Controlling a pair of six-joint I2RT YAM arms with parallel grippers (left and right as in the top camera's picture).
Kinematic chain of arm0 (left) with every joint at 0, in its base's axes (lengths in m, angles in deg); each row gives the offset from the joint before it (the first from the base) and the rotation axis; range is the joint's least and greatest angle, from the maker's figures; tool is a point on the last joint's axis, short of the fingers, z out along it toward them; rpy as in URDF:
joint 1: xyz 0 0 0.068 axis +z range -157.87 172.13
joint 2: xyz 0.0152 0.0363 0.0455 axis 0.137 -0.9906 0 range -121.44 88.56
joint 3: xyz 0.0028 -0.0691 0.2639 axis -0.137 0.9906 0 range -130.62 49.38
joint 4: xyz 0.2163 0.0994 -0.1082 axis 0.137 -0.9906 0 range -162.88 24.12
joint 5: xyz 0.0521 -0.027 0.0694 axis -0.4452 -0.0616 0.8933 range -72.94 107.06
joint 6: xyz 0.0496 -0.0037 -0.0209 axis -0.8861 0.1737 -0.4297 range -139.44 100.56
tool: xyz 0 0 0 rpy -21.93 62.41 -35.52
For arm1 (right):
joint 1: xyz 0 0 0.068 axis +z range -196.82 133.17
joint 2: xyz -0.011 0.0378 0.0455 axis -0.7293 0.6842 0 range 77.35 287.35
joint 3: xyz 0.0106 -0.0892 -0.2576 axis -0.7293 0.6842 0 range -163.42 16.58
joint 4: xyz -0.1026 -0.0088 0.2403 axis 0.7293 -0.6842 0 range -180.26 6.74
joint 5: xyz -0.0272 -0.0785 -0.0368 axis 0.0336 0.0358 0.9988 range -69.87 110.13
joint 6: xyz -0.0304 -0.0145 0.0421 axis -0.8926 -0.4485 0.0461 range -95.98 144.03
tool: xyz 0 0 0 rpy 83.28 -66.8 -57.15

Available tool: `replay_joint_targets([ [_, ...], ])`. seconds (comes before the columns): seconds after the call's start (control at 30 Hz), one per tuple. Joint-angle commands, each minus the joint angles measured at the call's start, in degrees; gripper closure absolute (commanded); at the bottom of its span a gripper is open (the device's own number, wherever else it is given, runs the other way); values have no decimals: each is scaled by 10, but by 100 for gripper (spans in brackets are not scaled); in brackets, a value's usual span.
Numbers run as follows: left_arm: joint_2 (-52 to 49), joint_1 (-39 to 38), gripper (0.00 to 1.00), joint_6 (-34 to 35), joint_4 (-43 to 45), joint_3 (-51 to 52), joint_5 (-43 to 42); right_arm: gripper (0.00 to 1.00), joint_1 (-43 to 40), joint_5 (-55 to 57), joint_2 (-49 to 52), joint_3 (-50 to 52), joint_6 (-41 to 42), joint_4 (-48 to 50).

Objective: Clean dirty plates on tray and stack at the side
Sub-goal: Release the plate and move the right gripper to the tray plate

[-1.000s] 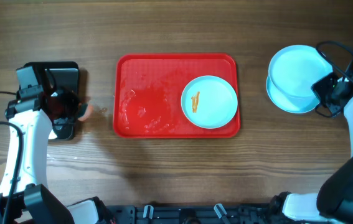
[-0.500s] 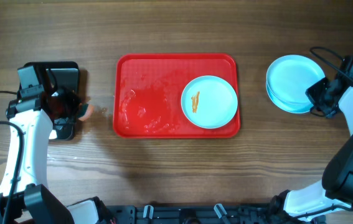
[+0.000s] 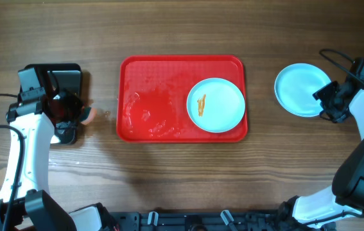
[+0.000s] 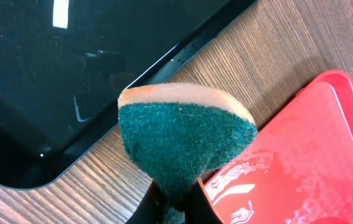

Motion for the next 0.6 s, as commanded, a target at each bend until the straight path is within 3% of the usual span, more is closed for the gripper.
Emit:
replay_joint_targets([
  [0.0, -4, -2, 96, -11, 1, 4, -9, 40, 0, -35, -46, 2, 9, -8],
  [0.1, -4, -2, 96, -11, 2, 4, -9, 41, 0, -79, -82, 2, 9, -13],
  [0.3, -4, -2, 96, -11, 1, 4, -9, 43, 10, -309, -139, 3, -14, -15],
  [0.33, -4, -2, 96, -12, 1, 4, -9, 54, 18, -325, -139, 3, -28, -17],
  [0.4, -4, -2, 96, -11, 2, 4, -9, 72, 46, -321, -137, 3, -50, -28],
  [0.5, -4, -2, 96, -11, 2, 4, -9, 73, 116, -282, -132, 8, -69, -38],
  [0.57, -4, -2, 96, -11, 1, 4, -9, 68, 184, -227, -123, 8, -69, -41],
])
